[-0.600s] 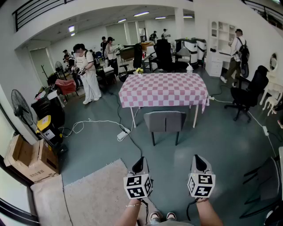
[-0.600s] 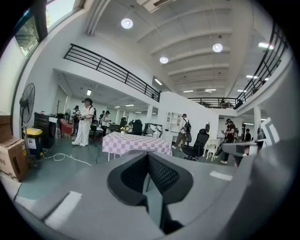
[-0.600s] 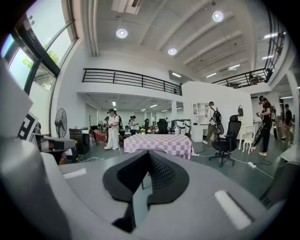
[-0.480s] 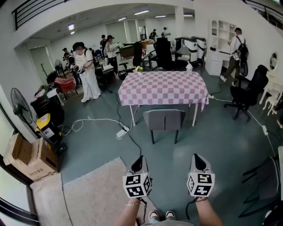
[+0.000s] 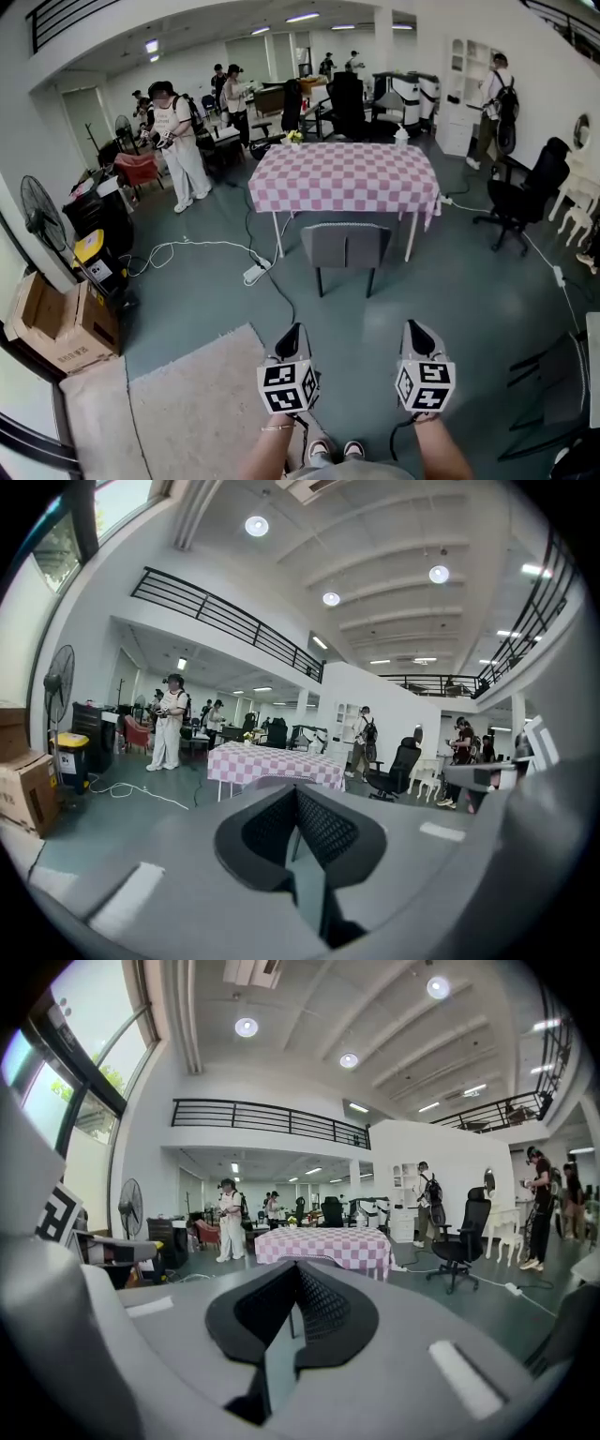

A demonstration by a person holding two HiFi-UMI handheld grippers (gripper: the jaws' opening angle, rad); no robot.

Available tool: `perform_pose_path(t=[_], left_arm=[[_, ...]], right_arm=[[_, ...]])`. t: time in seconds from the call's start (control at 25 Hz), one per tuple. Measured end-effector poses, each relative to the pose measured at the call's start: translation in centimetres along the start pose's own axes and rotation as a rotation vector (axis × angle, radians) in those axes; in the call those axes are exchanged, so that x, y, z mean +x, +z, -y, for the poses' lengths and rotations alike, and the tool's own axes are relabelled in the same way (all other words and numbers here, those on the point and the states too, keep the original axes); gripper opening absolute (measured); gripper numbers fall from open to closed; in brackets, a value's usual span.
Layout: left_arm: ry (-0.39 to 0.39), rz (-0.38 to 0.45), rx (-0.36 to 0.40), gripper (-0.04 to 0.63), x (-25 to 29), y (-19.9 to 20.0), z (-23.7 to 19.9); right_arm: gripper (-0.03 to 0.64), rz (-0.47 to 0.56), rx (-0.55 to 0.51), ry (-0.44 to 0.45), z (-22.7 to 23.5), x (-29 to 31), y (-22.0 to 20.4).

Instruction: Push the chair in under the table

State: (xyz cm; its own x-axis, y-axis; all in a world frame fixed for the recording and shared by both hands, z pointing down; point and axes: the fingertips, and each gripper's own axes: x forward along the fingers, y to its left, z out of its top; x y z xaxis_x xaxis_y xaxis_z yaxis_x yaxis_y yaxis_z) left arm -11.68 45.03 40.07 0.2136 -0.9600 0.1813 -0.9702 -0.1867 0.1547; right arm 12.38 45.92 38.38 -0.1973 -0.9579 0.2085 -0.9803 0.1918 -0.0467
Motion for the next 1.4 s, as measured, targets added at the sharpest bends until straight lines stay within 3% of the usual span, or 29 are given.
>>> perform_pose_path(t=[0.16, 0.52, 0.6, 0.72, 0.84, 1.4], left_arm=[[-0.005, -0.013, 0.004, 0.000, 0.3, -0.2, 0.3], [0.016, 0.014, 0.023, 0.005, 0.4, 1.1, 0.1], [0.007, 0.015, 0.028, 0.069, 0.3, 1.2, 0.2], [-0.005, 0.013, 0.029, 0.076, 0.3, 1.2, 0.3], [-0.015, 0.013, 0.020, 0.119, 0.4, 0.9, 0.2], [-0.055, -0.018, 0.021, 0.140, 1.5, 0.6, -5.1]], right_arm=[[0.011, 0.021, 0.058, 0.051, -0.2, 0.4, 0.1], [0.022, 0.019, 0.071, 0.044, 0.8, 0.9, 0.6], [0.036, 0.013, 0.077, 0.044, 0.9, 1.0, 0.6], [0.105, 0.010, 0.087, 0.041, 1.0, 1.2, 0.5], [0.124, 0.010, 0.094, 0.032, 0.9, 1.3, 0.4], [0.126, -0.024, 0.056, -0.023, -3.3, 3.2, -0.5]])
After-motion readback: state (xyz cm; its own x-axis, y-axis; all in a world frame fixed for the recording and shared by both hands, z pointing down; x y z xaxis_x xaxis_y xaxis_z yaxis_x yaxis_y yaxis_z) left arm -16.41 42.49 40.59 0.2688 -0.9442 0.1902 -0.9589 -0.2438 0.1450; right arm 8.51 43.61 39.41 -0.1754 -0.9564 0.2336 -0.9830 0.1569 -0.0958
